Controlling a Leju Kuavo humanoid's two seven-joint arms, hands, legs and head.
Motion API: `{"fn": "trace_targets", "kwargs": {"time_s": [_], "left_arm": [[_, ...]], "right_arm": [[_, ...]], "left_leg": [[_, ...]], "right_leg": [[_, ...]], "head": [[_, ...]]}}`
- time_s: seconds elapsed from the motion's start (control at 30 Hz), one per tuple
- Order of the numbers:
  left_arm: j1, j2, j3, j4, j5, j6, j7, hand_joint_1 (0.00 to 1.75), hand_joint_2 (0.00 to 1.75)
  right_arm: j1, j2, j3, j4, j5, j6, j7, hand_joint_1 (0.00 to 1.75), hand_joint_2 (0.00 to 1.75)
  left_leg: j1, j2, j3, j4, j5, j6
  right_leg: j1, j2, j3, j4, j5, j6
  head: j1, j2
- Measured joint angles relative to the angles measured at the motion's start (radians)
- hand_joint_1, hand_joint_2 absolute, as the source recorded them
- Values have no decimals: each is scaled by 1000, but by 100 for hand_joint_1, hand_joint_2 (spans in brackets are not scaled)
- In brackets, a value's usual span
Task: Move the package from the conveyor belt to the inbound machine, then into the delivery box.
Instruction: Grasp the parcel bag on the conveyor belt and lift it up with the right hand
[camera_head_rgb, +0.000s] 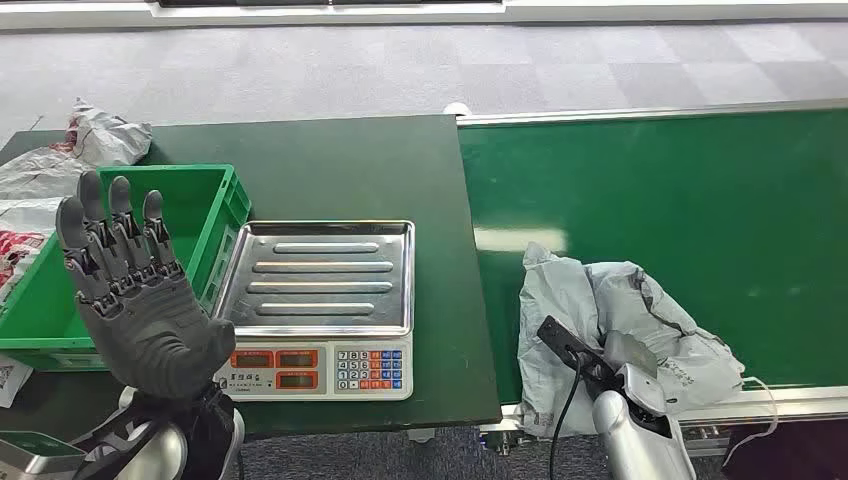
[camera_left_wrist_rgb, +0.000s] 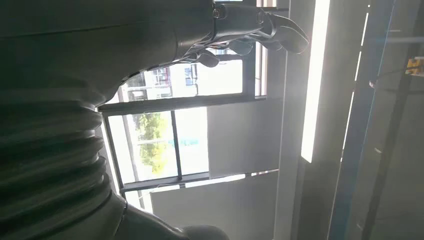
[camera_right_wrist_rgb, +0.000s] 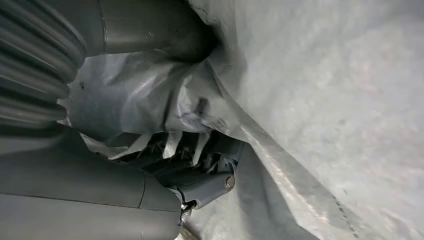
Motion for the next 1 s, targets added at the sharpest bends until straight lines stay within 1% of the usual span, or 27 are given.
{"fn": "trace_targets", "kwargs": {"time_s": [0.3,0.43,0.5,0.57,0.67,0.73,0.87,1.0], "left_arm": [[3,0,0,0,0,6,0,0,175],[8,1,0,-2,0,19,0,0,175],[14,1,0,-6,1,28,0,0,175],[20,1,0,-15,2,34,0,0,175],[26,1,0,-23,5,35,0,0,175],[28,-1,-1,-23,6,31,0,0,175],[22,-8,-4,-15,9,27,0,0,175],[7,-15,-8,-2,15,24,0,0,175]], "right_arm": [[16,1,8,-25,-1,-3,0,175,175],[30,5,12,-50,-11,-33,-16,175,175],[36,11,20,-78,-12,-82,-34,175,175],[32,21,28,-121,1,-174,-38,175,175],[0,40,32,-210,41,-333,-11,175,175],[-37,48,32,-276,73,-405,3,175,175],[-117,52,32,-366,132,-479,10,175,175],[-188,53,32,-394,162,-510,14,175,175]], "left_leg": [[0,0,0,0,0,0],[0,0,-2,0,0,0],[0,0,-6,0,0,0],[0,0,-10,0,0,0],[0,1,-8,0,0,0],[0,0,-4,0,1,0],[0,1,-2,0,1,0],[0,1,-2,0,1,0]], "right_leg": [[0,0,0,0,0,0],[0,0,0,0,0,0],[0,0,0,0,0,0],[0,1,-1,0,0,0],[0,1,-2,0,0,0],[0,1,-2,0,0,0],[0,1,-2,1,1,0],[0,1,-2,1,1,0]], "head": [[0,0],[0,0],[0,0],[0,0],[0,0],[0,0],[0,0],[0,0]]}}
